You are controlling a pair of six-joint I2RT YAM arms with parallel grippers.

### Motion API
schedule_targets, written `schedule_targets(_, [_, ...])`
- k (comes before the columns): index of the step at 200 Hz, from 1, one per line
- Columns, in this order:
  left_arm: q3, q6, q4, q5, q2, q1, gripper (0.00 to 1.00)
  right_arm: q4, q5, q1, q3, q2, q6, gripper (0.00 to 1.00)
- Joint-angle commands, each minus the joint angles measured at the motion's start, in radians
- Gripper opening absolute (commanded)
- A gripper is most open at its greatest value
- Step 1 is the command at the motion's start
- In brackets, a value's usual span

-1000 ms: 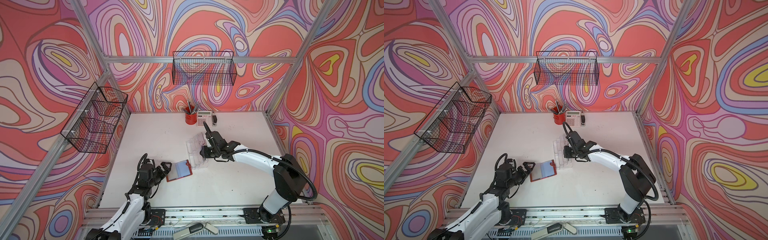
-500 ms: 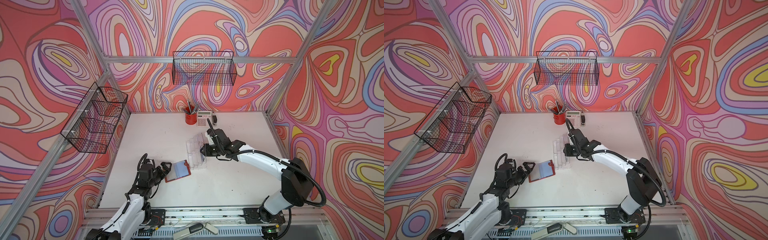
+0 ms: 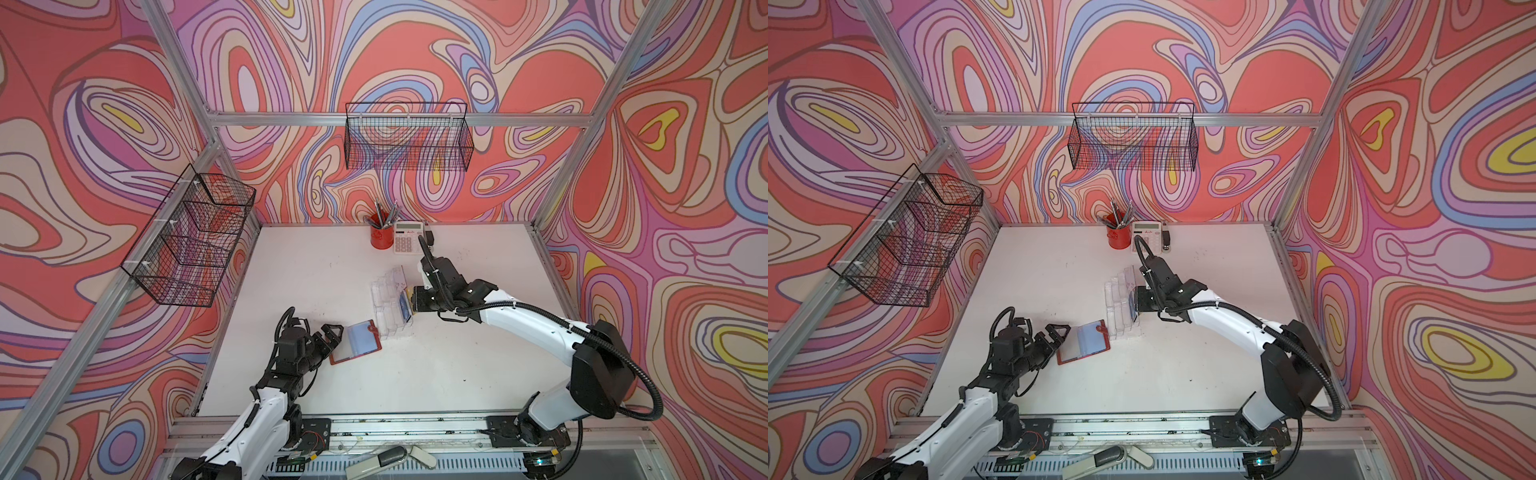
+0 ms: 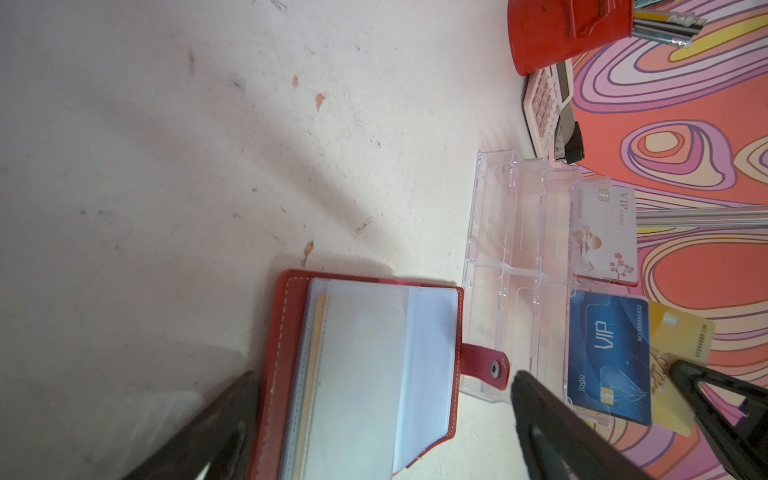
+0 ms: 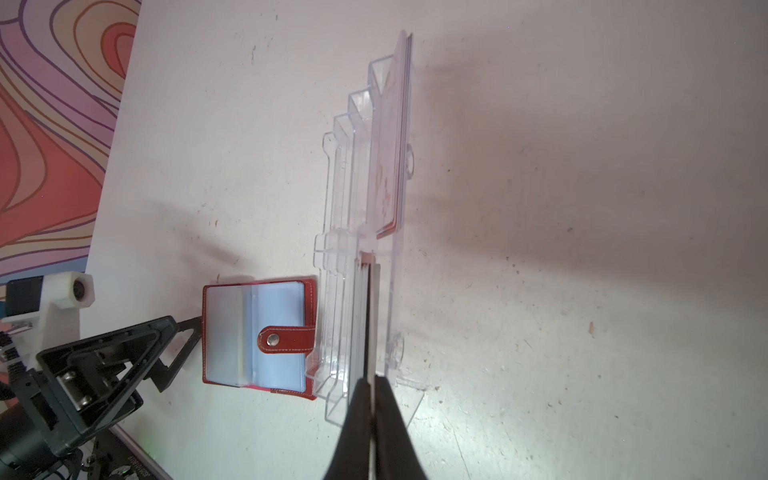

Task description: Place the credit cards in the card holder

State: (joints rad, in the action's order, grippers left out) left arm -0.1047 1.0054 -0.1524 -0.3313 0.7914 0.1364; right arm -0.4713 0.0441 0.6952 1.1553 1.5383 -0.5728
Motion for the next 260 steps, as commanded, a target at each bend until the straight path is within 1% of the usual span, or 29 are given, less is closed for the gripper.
schedule_targets(1, [-0.026,-0.011,0.029,0.012,-0.017,-0.003,0.96,-0.053,-0.083,0.0,-0.001,-0.059,0.013,0.0])
schedule_targets(27, [-0.026,-0.013,0.042,0.021,-0.037,-0.003,0.96,-0.126,-0.201,0.0,0.018,-0.126,0.013,0.0])
schedule_targets(36, [-0.026,-0.016,0.05,0.027,-0.046,-0.003,0.96,-0.144,-0.214,0.0,0.027,-0.146,0.013,0.0])
schedule_targets(49, [-0.024,-0.016,0.058,0.032,-0.057,-0.003,0.96,-0.145,-0.205,0.01,0.038,-0.182,0.013,0.0])
schedule_targets(59, [-0.023,-0.016,0.06,0.032,-0.065,-0.003,0.96,-0.129,-0.21,0.043,0.041,-0.202,0.008,0.0])
schedule_targets(71, [-0.024,-0.016,0.062,0.031,-0.071,-0.003,0.96,-0.11,-0.242,0.114,0.053,-0.208,-0.002,0.0])
schedule_targets(85, [-0.023,-0.016,0.063,0.035,-0.075,-0.003,0.96,-0.074,-0.27,0.21,0.069,-0.177,-0.017,0.0])
schedule_targets(97, [-0.02,-0.017,0.065,0.039,-0.075,-0.003,0.96,-0.028,-0.255,0.277,0.078,-0.125,-0.032,0.0])
schedule_targets(112, [-0.02,-0.015,0.062,0.036,-0.072,-0.003,0.96,0.034,-0.228,0.336,0.085,-0.038,-0.054,0.0])
schedule_targets(126, [-0.021,-0.014,0.06,0.031,-0.071,-0.003,0.96,0.078,-0.204,0.37,0.101,0.051,-0.059,0.0])
schedule_targets(143, [-0.021,-0.015,0.062,0.033,-0.073,-0.003,0.96,0.085,-0.186,0.372,0.13,0.151,-0.069,0.0])
schedule_targets(151, [-0.018,-0.014,0.064,0.036,-0.073,-0.003,0.95,0.086,-0.194,0.372,0.137,0.181,-0.076,0.0])
schedule_targets(166, [-0.02,-0.013,0.063,0.034,-0.072,-0.003,0.96,0.102,-0.205,0.37,0.136,0.215,-0.081,0.0])
schedule_targets(181, [-0.021,-0.012,0.06,0.026,-0.07,-0.003,0.96,0.114,-0.202,0.353,0.129,0.217,-0.082,0.0])
schedule_targets(186, [-0.021,-0.012,0.059,0.027,-0.07,-0.003,0.96,0.117,-0.195,0.342,0.122,0.244,-0.082,0.0])
schedule_targets(218, [-0.02,-0.014,0.06,0.037,-0.062,-0.003,0.96,0.174,-0.133,0.249,0.033,0.229,-0.098,0.0])
schedule_targets(260, [-0.021,-0.014,0.039,0.032,-0.031,-0.003,0.96,0.185,-0.126,0.17,-0.047,0.171,-0.089,0.0])
